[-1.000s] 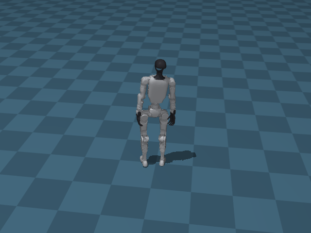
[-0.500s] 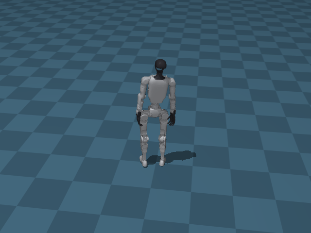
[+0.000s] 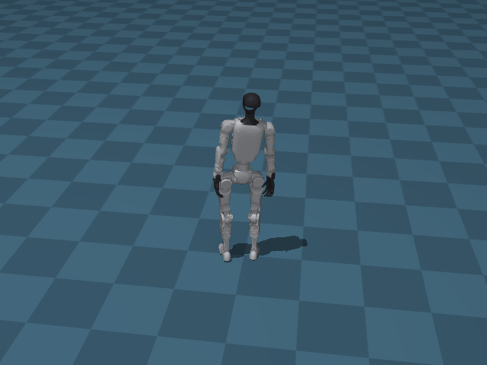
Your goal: In place motions
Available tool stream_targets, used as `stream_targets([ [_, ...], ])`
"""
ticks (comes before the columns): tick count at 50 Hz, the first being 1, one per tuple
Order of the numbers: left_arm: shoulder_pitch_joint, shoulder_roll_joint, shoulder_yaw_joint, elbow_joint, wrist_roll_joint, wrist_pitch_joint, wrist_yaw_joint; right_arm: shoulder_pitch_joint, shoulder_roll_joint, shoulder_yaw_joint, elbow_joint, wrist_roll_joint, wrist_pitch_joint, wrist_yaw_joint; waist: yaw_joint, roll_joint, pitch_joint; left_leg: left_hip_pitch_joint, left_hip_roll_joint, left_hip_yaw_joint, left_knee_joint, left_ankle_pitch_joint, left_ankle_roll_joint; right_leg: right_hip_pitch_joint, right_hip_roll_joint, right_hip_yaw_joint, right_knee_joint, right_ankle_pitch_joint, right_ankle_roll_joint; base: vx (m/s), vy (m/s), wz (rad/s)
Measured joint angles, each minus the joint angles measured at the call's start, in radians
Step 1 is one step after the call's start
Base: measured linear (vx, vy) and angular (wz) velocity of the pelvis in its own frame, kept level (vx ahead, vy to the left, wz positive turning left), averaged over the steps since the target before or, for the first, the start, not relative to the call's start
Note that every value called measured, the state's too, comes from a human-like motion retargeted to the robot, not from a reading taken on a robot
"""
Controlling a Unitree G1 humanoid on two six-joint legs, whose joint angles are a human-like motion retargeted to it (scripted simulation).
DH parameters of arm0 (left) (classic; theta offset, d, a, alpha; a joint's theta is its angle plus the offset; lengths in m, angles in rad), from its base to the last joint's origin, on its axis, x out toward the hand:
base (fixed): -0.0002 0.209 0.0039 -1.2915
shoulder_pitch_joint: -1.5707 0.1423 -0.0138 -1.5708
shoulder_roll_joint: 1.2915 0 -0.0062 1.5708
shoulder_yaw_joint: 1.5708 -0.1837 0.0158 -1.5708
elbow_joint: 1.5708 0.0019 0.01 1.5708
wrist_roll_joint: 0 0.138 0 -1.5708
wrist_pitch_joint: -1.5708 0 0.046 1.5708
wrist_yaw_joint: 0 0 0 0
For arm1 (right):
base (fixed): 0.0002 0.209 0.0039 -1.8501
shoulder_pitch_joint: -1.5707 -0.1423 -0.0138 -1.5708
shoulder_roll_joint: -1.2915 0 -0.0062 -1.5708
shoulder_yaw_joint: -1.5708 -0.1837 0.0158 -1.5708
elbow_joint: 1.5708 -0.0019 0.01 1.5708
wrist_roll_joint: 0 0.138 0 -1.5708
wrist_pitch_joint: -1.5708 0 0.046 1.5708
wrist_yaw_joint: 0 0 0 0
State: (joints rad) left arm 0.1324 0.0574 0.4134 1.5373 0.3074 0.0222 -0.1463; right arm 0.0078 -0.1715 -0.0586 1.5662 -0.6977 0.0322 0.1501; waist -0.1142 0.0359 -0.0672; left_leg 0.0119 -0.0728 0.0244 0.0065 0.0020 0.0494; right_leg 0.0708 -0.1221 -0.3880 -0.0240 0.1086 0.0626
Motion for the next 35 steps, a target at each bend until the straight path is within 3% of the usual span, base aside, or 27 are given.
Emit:
stream_targets([
  [35, 0.000, 0.001, 0.002, 0.002, -0.001, -0.001, 0.000, -0.001, 0.000, 0.003, 0.000, -0.007, 0.001, 0.001, -0.004, 0.001, -0.002, -0.003, 0.005, 0.001, 0.001, -0.006, -0.005, -0.003, 0.001, -0.001, 0.001, 0.001, 0.001, 0.00, 0.00, 0.00],
])
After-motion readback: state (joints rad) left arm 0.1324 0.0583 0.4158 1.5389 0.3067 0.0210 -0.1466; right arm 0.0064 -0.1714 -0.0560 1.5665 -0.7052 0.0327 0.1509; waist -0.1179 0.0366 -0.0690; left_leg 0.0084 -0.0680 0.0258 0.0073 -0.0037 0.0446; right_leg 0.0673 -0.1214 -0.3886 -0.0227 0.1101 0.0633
